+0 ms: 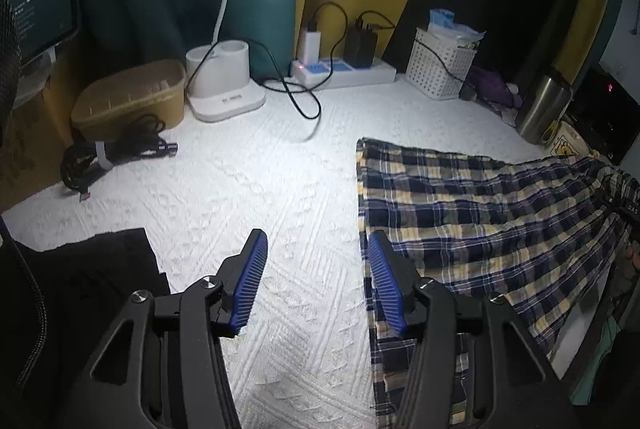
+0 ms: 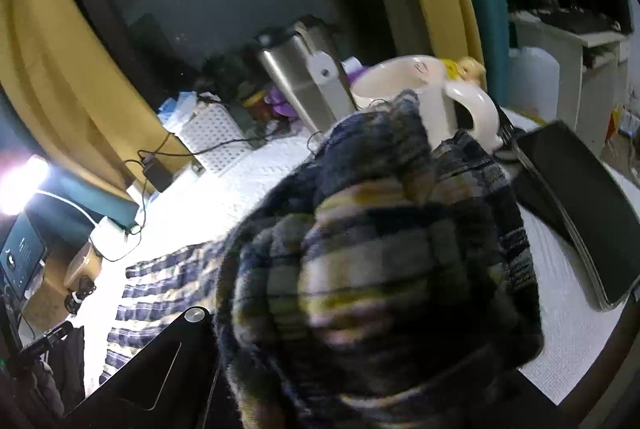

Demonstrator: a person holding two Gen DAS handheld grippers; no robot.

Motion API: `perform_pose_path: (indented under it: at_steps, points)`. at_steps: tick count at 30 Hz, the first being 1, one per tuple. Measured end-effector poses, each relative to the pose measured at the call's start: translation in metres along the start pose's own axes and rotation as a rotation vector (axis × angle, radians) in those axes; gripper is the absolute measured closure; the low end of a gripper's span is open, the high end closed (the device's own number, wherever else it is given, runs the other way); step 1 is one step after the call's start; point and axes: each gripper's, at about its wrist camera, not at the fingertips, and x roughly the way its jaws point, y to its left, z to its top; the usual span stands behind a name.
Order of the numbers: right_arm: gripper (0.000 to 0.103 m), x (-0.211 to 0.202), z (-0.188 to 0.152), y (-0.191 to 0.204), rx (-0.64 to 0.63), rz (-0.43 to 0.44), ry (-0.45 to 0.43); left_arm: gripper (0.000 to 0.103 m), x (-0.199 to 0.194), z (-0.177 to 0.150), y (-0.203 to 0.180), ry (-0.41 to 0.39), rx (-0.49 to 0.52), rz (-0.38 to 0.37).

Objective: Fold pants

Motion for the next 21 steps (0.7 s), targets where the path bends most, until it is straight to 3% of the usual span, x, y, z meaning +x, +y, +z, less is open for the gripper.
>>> perform_pose_path:
  at_steps: [21]
  points:
    - [0.096, -0.006, 0.008, 0.136, -0.214, 0.046, -0.031, 0.046, -0.015, 0.004, 0.053, -0.105, -0.021, -0.054]
